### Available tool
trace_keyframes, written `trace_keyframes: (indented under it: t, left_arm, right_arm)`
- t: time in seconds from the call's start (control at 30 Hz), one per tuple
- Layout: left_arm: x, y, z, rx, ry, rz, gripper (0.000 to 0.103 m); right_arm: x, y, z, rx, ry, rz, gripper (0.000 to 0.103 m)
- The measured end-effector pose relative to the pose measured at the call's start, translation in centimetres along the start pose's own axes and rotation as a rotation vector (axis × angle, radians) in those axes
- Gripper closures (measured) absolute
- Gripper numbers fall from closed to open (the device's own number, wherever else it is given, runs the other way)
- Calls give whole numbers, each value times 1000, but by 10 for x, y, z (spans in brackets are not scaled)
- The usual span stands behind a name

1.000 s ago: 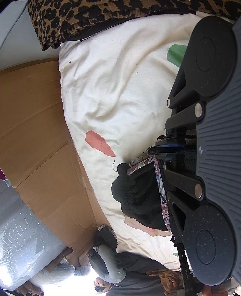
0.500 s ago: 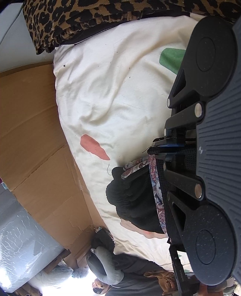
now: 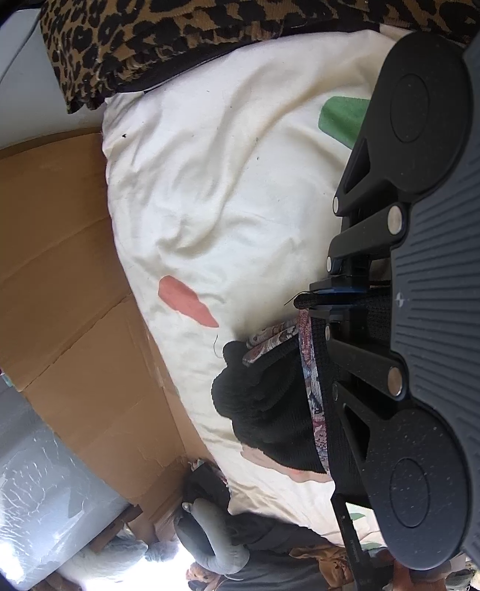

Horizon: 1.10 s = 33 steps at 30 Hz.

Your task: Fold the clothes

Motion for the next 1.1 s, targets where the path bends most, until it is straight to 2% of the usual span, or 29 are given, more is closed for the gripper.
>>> trace_keyframes:
  t: [0.23,0.33,0.47,0.5,0.53,0.6,0.77,0.97,1.1]
  left_arm:
    - [-1,2,1,-22,-1,10,101]
    - [4,2,4,-42,20,35,99]
    - [4,3,1,-74,26,40,83]
    - [4,3,-1,-75,24,39,76]
    - [3,3,-3,-76,23,38,74]
    - [3,3,-7,-78,19,36,71]
    - [6,3,-11,-83,26,34,70]
    - [15,2,-2,-104,49,53,69]
    - [17,-5,0,-128,43,106,71]
  right_arm:
    - [-15,8,-4,-19,-46,-35,99]
    - [-12,8,1,-11,-36,-32,99]
    - [-3,0,6,14,-11,7,94]
    - [-3,0,4,20,-15,12,85]
    - [-4,0,1,25,-21,16,72]
    - [-7,1,-7,19,-48,17,59]
    - [-8,1,-14,10,-54,18,59]
    - [6,3,0,19,2,-2,59]
    - [14,11,11,18,32,-40,59]
Point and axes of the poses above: each gripper's, at about its wrist camera, not at the fingertips, and z roughly the way its jaws point, y to its left, x to its underside, the point moved 7 cm from there along z, roughly the way its jaws point, and after that the axes turned 14 degrees about -y, right-handed, at the moved point
